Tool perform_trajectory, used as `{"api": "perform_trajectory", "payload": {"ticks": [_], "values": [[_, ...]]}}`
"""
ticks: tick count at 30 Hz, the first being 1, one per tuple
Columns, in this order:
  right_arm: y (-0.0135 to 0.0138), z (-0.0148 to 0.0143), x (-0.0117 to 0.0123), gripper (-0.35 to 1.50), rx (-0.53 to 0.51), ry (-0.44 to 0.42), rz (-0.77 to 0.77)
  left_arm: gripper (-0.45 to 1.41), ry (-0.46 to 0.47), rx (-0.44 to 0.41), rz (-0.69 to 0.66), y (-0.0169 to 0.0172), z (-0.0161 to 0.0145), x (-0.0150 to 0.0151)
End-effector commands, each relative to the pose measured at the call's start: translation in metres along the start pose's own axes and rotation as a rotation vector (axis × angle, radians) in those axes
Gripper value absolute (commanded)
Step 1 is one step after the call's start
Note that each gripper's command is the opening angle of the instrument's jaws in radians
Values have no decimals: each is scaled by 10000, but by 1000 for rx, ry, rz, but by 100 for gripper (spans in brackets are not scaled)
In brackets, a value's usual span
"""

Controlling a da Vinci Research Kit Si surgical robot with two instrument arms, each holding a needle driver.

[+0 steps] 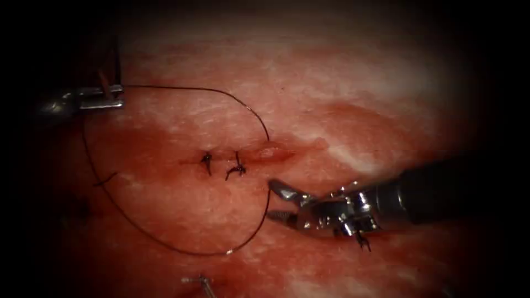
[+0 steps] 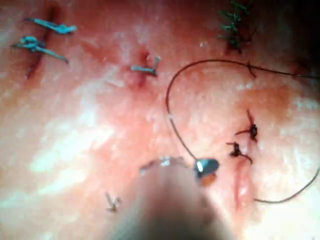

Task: Wound Closure

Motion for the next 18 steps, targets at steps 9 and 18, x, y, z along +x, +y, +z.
{"api": "perform_trajectory", "payload": {"ticks": [9,18], "values": [[-3,8,15,-35,69,-27,0,-45,-2,0,-7,2,5,-5],[-13,-15,44,-35,109,-35,16,-45,-2,1,-13,3,5,-5]]}}
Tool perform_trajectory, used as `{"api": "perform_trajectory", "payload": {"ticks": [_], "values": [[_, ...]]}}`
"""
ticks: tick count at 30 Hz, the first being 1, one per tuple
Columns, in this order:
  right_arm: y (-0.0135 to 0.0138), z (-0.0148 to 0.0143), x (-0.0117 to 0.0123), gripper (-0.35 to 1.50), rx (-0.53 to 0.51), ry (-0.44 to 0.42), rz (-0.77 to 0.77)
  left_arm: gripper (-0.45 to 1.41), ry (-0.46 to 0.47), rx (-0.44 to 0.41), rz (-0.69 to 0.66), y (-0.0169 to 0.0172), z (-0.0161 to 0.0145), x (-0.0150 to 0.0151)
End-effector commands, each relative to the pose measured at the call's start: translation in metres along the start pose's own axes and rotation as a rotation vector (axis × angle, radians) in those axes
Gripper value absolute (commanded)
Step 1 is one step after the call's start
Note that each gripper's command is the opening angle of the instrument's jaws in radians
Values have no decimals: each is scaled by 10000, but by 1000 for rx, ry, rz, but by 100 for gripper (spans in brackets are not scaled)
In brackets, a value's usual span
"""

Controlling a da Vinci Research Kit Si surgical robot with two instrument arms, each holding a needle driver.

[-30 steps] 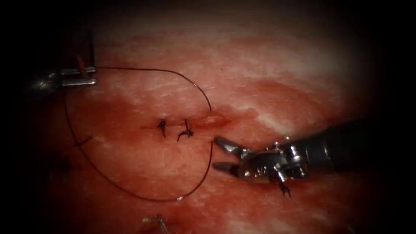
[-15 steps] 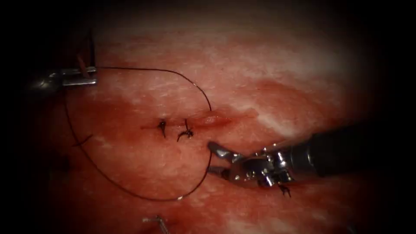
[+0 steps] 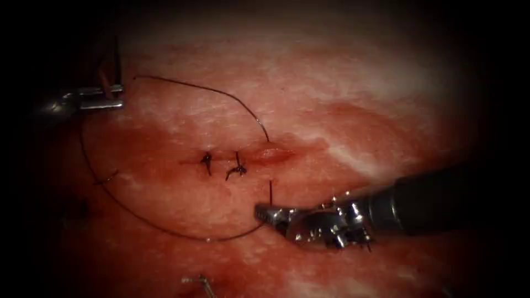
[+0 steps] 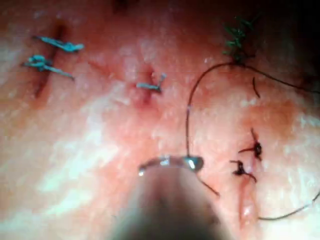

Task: Wound Closure

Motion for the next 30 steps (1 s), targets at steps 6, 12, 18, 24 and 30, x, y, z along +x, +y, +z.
{"api": "perform_trajectory", "payload": {"ticks": [6,12,18,24,30], "values": [[-23,-19,50,-35,20,24,5,-45,-2,0,-2,3,4,-3],[-32,-34,85,-35,32,51,4,-45,-2,0,-3,3,4,-3],[-37,-44,102,-35,41,58,4,-45,-3,0,-3,1,4,-5],[-43,-55,122,-35,63,55,14,-45,-3,1,-8,-4,5,-10],[-47,-70,147,-35,77,68,19,-45,-4,2,-13,-7,6,-13]]}}
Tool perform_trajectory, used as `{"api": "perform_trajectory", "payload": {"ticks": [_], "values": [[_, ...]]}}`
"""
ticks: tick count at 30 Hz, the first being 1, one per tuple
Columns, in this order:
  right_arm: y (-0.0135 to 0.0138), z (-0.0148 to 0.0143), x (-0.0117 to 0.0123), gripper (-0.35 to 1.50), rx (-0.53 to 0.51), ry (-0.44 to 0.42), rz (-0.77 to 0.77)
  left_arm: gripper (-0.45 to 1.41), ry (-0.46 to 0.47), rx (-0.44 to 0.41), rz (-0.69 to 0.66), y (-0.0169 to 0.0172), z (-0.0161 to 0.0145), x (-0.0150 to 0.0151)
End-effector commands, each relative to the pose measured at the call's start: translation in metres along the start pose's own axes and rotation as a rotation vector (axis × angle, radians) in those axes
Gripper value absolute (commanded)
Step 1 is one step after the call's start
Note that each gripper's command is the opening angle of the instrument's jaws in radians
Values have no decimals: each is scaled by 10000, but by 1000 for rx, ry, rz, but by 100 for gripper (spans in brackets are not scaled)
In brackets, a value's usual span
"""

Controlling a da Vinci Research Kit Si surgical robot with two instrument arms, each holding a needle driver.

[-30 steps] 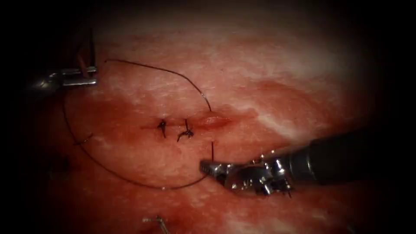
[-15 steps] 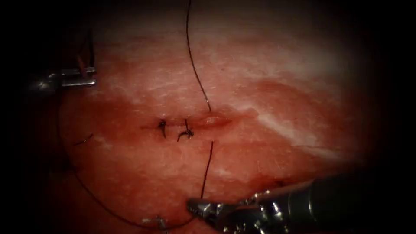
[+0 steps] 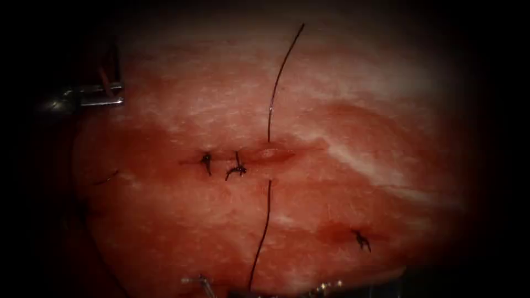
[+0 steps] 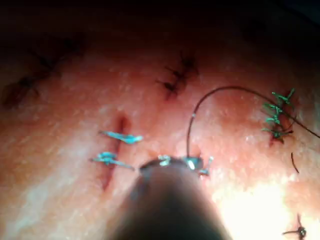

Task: Wound Closure

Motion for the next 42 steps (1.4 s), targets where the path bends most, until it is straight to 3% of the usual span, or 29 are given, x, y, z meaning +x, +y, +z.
{"api": "perform_trajectory", "payload": {"ticks": [1,11,22,23,24,25,27,29,42], "values": [[-7,3,7,-35,5,10,1,-45,-1,-1,-2,2,5,-5],[-16,-7,41,-35,41,25,0,-45,-2,1,-2,2,6,-6],[-15,-12,50,-35,35,37,5,-45,-17,24,1,-6,11,-18],[-13,-11,49,-11,17,46,10,-45,-20,29,2,-7,13,-21],[-7,-11,43,58,-26,70,19,-45,-25,38,4,-11,17,-27],[-4,-12,39,93,-52,81,25,-45,-30,46,5,-14,20,-31],[1,-14,33,118,-103,83,36,-45,-39,62,7,-20,26,-41],[9,-18,25,128,-132,85,48,-45,-50,81,11,-30,33,-54],[27,-39,-11,130,-186,66,109,-45,-186,184,62,-87,87,-159]]}}
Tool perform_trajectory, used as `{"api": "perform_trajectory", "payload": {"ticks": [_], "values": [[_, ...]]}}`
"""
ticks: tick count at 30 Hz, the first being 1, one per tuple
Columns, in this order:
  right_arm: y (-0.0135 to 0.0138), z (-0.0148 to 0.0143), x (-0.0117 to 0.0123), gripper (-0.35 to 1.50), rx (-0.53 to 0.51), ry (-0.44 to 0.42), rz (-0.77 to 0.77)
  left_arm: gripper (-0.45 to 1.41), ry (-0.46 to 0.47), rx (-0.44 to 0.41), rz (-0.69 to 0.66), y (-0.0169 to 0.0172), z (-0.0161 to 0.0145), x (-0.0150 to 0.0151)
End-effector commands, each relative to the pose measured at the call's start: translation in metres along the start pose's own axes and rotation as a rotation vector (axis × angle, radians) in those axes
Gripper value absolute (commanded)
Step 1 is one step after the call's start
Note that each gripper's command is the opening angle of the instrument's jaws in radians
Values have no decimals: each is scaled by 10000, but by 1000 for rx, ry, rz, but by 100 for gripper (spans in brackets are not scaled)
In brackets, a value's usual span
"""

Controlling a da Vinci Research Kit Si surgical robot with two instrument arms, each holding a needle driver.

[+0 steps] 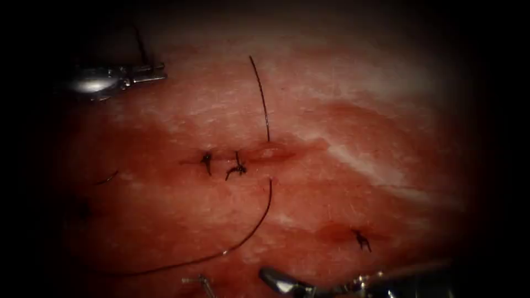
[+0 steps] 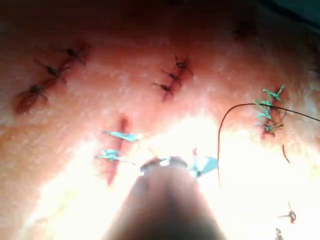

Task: Wound Closure

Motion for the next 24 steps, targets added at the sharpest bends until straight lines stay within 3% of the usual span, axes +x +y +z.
{"api": "perform_trajectory", "payload": {"ticks": [1,2,3,6,8,16,19,22,24], "values": [[-7,6,-8,130,-2,-7,2,-45,-12,1,5,4,13,-9],[-7,7,-11,130,-3,-8,1,-27,-24,10,-2,5,20,-15],[-7,7,-14,130,-5,-12,7,7,-46,20,-36,7,29,-21],[-7,7,-20,130,-8,-17,12,81,-104,13,-99,17,44,-36],[-7,7,-23,130,-11,-21,12,98,-138,1,-115,24,46,-41],[-11,13,-33,132,-18,-29,28,106,-215,-9,-122,29,3,-25],[-14,15,-34,132,-19,-30,31,96,-231,-7,-129,22,-21,-13],[-17,18,-35,133,-22,-31,35,74,-260,13,-139,8,-39,-7],[-19,20,-35,133,-23,-32,34,73,-303,35,-129,2,-47,-8]]}}
